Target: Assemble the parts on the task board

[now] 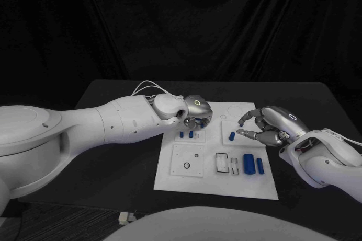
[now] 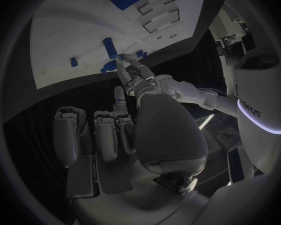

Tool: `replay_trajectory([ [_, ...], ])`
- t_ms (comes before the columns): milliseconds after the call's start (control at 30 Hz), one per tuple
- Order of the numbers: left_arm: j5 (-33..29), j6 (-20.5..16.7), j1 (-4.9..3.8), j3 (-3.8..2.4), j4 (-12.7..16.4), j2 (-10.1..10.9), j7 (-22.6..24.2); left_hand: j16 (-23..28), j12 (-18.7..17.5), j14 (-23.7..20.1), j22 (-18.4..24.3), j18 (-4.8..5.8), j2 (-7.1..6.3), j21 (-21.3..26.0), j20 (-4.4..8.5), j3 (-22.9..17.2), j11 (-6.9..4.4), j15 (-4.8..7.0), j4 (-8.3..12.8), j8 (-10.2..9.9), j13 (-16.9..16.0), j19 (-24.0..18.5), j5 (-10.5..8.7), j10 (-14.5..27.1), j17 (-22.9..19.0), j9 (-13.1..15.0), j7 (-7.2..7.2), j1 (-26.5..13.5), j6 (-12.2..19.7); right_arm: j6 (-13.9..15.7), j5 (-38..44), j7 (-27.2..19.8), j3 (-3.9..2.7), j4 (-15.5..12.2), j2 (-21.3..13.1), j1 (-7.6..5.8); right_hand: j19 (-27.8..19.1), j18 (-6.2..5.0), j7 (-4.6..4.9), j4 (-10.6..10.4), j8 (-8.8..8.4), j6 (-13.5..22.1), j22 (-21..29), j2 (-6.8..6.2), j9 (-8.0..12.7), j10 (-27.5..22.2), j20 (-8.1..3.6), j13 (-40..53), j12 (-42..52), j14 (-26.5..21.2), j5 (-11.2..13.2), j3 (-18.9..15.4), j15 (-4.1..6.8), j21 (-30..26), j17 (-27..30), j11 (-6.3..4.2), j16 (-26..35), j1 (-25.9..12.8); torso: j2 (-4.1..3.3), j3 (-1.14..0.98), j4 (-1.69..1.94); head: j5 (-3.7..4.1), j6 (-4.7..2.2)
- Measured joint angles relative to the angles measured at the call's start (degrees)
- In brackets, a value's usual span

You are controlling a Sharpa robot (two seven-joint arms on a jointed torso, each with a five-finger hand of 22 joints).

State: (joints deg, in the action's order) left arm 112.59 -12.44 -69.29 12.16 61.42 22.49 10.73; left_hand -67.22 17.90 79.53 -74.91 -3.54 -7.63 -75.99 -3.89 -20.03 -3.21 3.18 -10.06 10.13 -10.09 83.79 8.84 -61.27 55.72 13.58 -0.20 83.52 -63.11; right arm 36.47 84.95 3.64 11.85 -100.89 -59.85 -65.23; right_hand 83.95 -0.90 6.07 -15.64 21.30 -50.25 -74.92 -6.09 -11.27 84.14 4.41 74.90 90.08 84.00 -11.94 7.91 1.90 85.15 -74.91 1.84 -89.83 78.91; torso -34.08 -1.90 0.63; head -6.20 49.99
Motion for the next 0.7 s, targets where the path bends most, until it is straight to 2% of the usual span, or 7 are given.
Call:
replay_trajectory([
  [133, 0.0, -1.0, 0.09, 0.04, 0.2, 0.5, 0.1, 0.0, -0.5, 0.3, 0.0, 0.00, 0.16, 0.0, 0.00, -0.2, 0.57, 0.32, 1.2, 0.3, 0.2, 0.0, 0.56, -1.6, -0.1, 0.0, 0.48, 0.1, -0.5, 0.0, 0.0, 0.0, 0.00, 0.0, 0.0, 0.02, 0.0, 0.00, -0.21, 0.0, 0.00, -0.2, 0.0, 0.00, 0.0, 0.0, 0.00, 0.0, 0.0, 0.0, 0.0, 0.0, 0.00, 0.0, 0.0, 0.00, 0.0, 0.0, 0.01, 0.00, 0.00, 0.08, 0.00],
  [233, 0.0, -1.9, 0.11, 0.04, 1.3, 1.6, 0.1, 0.0, -1.0, 0.7, 0.0, 0.01, 0.26, 0.0, 0.00, -0.5, 1.01, 0.23, 1.9, 0.3, 0.3, 0.0, 0.56, -2.4, -0.1, 0.0, 0.68, 0.2, -0.7, -0.1, 0.0, 0.0, 0.00, 0.0, -0.1, 0.04, 0.0, 0.00, -0.21, 0.0, 0.00, -0.2, 0.0, 0.00, 0.0, 0.0, 0.00, 0.0, 0.0, 0.0, 0.0, 0.0, 0.00, 0.0, 0.0, 0.00, 0.0, 0.0, 0.01, 0.00, 0.01, 0.12, 0.00],
  [400, 0.0, -4.2, -0.07, 0.05, 5.4, 5.2, -0.1, 0.0, -1.6, 0.8, 0.0, 0.01, 0.30, -0.1, 0.00, -0.6, 1.07, 0.27, 2.2, 0.1, 0.5, 0.0, 0.56, -2.9, -0.2, 0.0, 0.69, 0.3, -0.7, -0.2, 0.0, 0.0, 0.00, 0.0, -0.1, 0.09, 0.0, 0.00, -0.21, 0.0, 0.00, -0.2, 0.0, 0.00, 0.0, 0.0, 0.00, 0.0, 0.0, 0.0, 0.0, 0.0, 0.00, 0.0, 0.0, 0.00, 0.0, 0.0, 0.03, 0.01, 0.02, 0.21, 0.00],
  [467, 0.0, -5.0, -0.60, 0.12, 7.1, 6.8, -0.2, 0.0, -2.1, 0.9, 0.0, 0.00, 0.30, -0.2, 0.00, -0.8, 1.07, 0.38, 2.3, -0.5, 0.7, 0.0, 0.32, -2.9, -0.4, 0.0, 0.71, 0.3, -0.7, -0.2, 0.0, 0.0, 0.00, 0.1, -0.2, 0.11, 0.0, 0.00, -0.21, 0.0, 0.00, -0.2, 0.0, 0.00, 0.0, 0.0, 0.00, 0.0, 0.0, 0.0, 0.0, 0.0, 0.00, 0.0, 0.0, 0.00, 0.0, 0.0, 0.07, 0.02, 0.03, 0.30, 0.00],
  [600, 0.0, -6.3, -2.88, 0.00, 10.2, 9.6, -0.6, 0.0, -2.9, 1.0, 0.0, 0.00, 0.30, -0.2, 0.00, -1.1, 0.98, 0.48, 2.7, -1.0, 1.1, 0.0, -0.26, -3.0, -0.8, 0.0, 1.03, 0.3, -0.6, -0.3, -0.1, 0.0, 0.00, 0.2, -0.2, 0.15, 0.0, 0.00, -0.21, 0.0, 0.00, -0.2, 0.0, 0.00, 0.0, 0.0, 0.00, 0.0, 0.0, 0.0, 0.0, 0.0, 0.00, 0.0, 0.0, 0.00, 0.0, 0.0, 0.10, 0.02, 0.05, 0.34, 0.00],
  [700, 0.0, -6.6, -3.80, -0.05, 12.2, 11.1, -0.9, 0.0, -3.1, 1.0, 0.0, 0.00, 0.30, -0.2, 0.00, -1.1, 0.88, 0.48, 2.7, -1.0, 1.1, 0.0, -0.50, -3.1, -0.9, 0.1, 1.03, 0.3, -0.6, -0.4, -0.1, 0.0, 0.00, 0.3, -0.1, 0.20, 0.0, 0.00, -0.21, 0.0, 0.00, -0.2, 0.0, 0.00, 0.0, 0.0, 0.00, 0.0, 0.0, 0.0, 0.0, 0.0, 0.00, 0.0, 0.0, 0.00, 0.0, 0.0, 0.13, 0.01, 0.05, 0.27, 0.00],
])
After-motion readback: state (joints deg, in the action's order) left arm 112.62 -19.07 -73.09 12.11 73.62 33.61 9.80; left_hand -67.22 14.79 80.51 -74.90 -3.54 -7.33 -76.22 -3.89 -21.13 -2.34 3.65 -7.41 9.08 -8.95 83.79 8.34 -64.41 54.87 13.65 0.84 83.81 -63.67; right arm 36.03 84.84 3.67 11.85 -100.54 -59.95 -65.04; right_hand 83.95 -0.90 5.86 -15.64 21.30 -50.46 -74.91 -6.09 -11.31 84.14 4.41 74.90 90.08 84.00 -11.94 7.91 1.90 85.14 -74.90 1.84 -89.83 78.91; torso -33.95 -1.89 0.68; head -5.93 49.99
